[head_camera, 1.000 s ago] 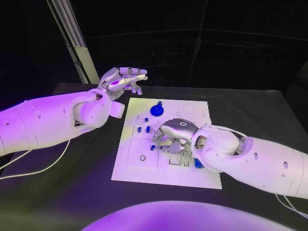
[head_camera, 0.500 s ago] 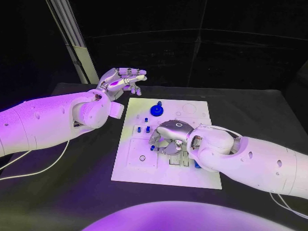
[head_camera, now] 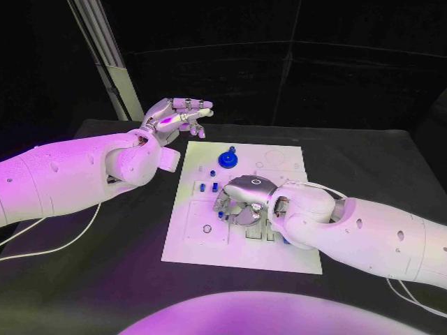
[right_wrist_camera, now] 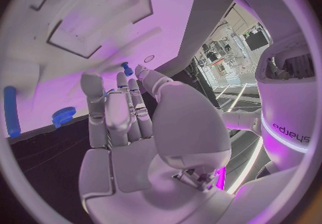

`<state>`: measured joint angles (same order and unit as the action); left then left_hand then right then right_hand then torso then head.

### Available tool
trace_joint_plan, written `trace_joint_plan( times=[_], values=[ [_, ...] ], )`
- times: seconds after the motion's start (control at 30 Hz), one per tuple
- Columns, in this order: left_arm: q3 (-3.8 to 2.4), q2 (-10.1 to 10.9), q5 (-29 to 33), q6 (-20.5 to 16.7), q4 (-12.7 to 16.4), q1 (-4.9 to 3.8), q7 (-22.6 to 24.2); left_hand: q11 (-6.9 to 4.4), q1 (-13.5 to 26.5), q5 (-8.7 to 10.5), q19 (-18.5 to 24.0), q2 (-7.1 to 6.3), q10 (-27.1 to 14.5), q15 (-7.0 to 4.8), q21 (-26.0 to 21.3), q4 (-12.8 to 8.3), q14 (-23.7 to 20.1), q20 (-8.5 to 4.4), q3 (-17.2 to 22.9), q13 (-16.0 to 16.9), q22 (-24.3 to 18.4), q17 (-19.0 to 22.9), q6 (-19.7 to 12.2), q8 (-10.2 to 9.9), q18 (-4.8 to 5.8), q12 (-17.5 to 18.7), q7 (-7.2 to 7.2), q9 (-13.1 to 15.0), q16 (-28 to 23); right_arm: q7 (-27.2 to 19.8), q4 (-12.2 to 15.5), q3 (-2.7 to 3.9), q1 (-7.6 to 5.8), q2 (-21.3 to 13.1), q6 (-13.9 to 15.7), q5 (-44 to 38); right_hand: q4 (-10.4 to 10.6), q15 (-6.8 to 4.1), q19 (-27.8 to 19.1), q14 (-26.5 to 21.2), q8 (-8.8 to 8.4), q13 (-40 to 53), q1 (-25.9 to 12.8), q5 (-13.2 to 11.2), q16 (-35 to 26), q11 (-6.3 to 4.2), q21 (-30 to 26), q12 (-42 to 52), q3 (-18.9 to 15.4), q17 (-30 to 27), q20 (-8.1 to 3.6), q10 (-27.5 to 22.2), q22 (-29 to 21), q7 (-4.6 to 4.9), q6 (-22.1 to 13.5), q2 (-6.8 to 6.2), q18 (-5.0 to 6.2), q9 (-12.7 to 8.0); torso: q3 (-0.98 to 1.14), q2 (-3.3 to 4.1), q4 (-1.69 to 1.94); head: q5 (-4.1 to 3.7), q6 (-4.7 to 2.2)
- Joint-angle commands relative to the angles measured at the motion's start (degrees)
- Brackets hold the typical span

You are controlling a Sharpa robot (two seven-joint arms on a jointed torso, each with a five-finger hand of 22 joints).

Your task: Assemble the parts on the task board

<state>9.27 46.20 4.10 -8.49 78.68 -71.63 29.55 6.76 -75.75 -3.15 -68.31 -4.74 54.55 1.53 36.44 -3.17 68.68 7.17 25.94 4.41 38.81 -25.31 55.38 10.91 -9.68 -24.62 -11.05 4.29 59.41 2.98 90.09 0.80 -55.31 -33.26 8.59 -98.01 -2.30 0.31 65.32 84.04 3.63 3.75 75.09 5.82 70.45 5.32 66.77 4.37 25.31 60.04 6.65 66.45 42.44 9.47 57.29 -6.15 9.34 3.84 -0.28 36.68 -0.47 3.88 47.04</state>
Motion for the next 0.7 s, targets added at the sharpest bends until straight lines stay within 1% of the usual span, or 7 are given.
trace_joint_plan(
  times=[0.03, 0.23, 0.37, 0.43, 0.57, 0.6, 0.7],
  values=[
    [-0.04, 0.03, 0.15, 0.61, 0.07, -0.09, 0.04, 0.03, 0.09, -0.24, 0.45, 0.19, -0.27, 0.06, -0.30, -0.29, -0.27, 0.00, -0.05, -0.09, -0.05, 0.05, -0.32, 0.35, -0.81, -0.25, 0.07, -0.07, -0.29, -0.68, 0.04, 0.01, -0.06, 0.06, -0.91, 0.53, -0.12, 0.12, 0.44, 1.27, 0.06, 0.07, 0.46, 0.26, 0.31, 0.08, 0.25, 0.31, 0.13, 0.05, -0.15, 0.37, 0.05, -0.07, -0.33, -0.06, -0.67, 0.09, 0.06, 0.02, -0.07, -0.01, -0.03],
    [-0.04, 0.07, 0.15, 0.61, 0.08, -0.10, 0.02, 0.03, 0.09, -0.24, 0.45, 0.19, -0.27, 0.06, -0.30, -0.29, -0.27, 0.00, -0.05, -0.09, -0.05, 0.05, -0.32, 0.35, -0.81, -0.25, 0.07, -0.07, -0.29, -0.94, 0.08, 0.01, -0.06, 0.00, 0.44, 0.58, -0.13, 0.11, 0.42, 1.26, 0.07, 0.06, 0.50, 0.28, 0.28, 0.07, 0.24, 0.33, 0.15, -0.06, -0.16, 0.45, 0.00, -0.06, -0.33, -0.05, -0.66, 0.10, 0.08, 0.08, -0.05, -0.10, -0.10],
    [-0.04, 0.07, 0.15, 0.63, 0.08, -0.10, 0.00, 0.03, 0.09, -0.24, 0.45, 0.19, -0.27, 0.06, -0.30, -0.29, -0.27, 0.00, -0.05, -0.09, -0.05, 0.05, -0.32, 0.35, -0.81, -0.25, 0.07, -0.07, -0.29, -0.76, 0.04, 0.01, -0.06, -0.08, 1.59, 0.53, -0.20, 0.20, 0.27, 1.19, 0.05, -0.10, 0.55, 0.30, 0.24, 0.26, 0.13, -0.10, 0.09, -0.28, -0.14, -0.23, -0.26, 0.01, -0.40, -0.31, -0.64, 0.10, 0.10, 0.07, -0.06, -0.13, -0.19],
    [-0.04, 0.07, 0.15, 0.65, 0.08, -0.10, -0.02, 0.03, 0.09, -0.24, 0.45, 0.19, -0.27, 0.06, -0.30, -0.29, -0.27, 0.00, -0.05, -0.09, -0.05, 0.05, -0.32, 0.35, -0.81, -0.25, 0.07, -0.07, -0.29, -0.57, 0.03, 0.01, -0.06, -0.24, 2.25, 0.35, -0.19, 0.27, 0.15, 1.16, 0.06, -0.15, 0.57, 0.33, 0.22, 0.36, 0.04, -0.30, 0.12, -0.38, -0.11, -0.59, -0.46, 0.11, -0.39, -0.31, -0.62, 0.12, 0.06, 0.05, -0.05, -0.22, -0.26],
    [-0.04, 0.11, 0.15, 0.67, 0.09, -0.10, -0.10, 0.04, 0.02, -0.24, 0.45, 0.23, -0.33, 0.06, -0.34, -0.37, -0.31, -0.01, -0.02, -0.11, -0.08, 0.10, -0.35, 0.40, -0.82, -0.31, 0.06, -0.06, -0.28, -0.23, 0.34, 0.02, -0.06, -1.04, 3.99, -0.08, -0.23, 0.50, -0.21, 0.99, 0.04, -0.20, 0.63, 0.37, -0.03, 0.66, -0.25, -0.67, 0.09, -0.95, 0.05, -1.60, -1.01, 0.35, -0.46, -0.47, -0.54, 0.12, 0.07, 0.05, -0.04, -0.32, -0.33],
    [-0.04, 0.12, 0.15, 0.69, 0.09, -0.10, -0.11, 0.04, 0.02, -0.24, 0.45, 0.23, -0.33, 0.06, -0.34, -0.37, -0.31, -0.01, -0.02, -0.11, -0.08, 0.10, -0.35, 0.40, -0.82, -0.31, 0.06, -0.06, -0.28, -0.20, 0.55, 0.03, -0.06, -1.38, 4.50, -0.15, -0.24, 0.56, -0.34, 0.93, 0.02, -0.20, 0.64, 0.38, -0.14, 0.74, -0.36, -0.71, 0.07, -1.16, 0.10, -1.85, -1.22, 0.43, -0.52, -0.53, -0.51, 0.11, 0.10, 0.05, -0.08, -0.34, -0.47],
    [-0.03, 0.16, 0.15, 0.73, 0.10, -0.10, -0.14, 0.04, 0.02, -0.24, 0.45, 0.23, -0.34, 0.06, -0.34, -0.38, -0.31, -0.01, -0.03, -0.11, -0.09, 0.11, -0.36, 0.40, -0.82, -0.31, 0.05, -0.07, -0.28, -0.07, 1.35, 0.05, -0.06, -2.49, 5.34, -0.25, -0.25, 0.62, -0.47, 0.88, 0.00, -0.20, 0.65, 0.39, -0.24, 0.81, -0.46, -0.74, 0.05, -1.34, 0.15, -2.08, -1.42, 0.50, -0.59, -0.58, -0.47, 0.10, 0.11, 0.03, -0.10, -0.41, -0.50]
  ],
)
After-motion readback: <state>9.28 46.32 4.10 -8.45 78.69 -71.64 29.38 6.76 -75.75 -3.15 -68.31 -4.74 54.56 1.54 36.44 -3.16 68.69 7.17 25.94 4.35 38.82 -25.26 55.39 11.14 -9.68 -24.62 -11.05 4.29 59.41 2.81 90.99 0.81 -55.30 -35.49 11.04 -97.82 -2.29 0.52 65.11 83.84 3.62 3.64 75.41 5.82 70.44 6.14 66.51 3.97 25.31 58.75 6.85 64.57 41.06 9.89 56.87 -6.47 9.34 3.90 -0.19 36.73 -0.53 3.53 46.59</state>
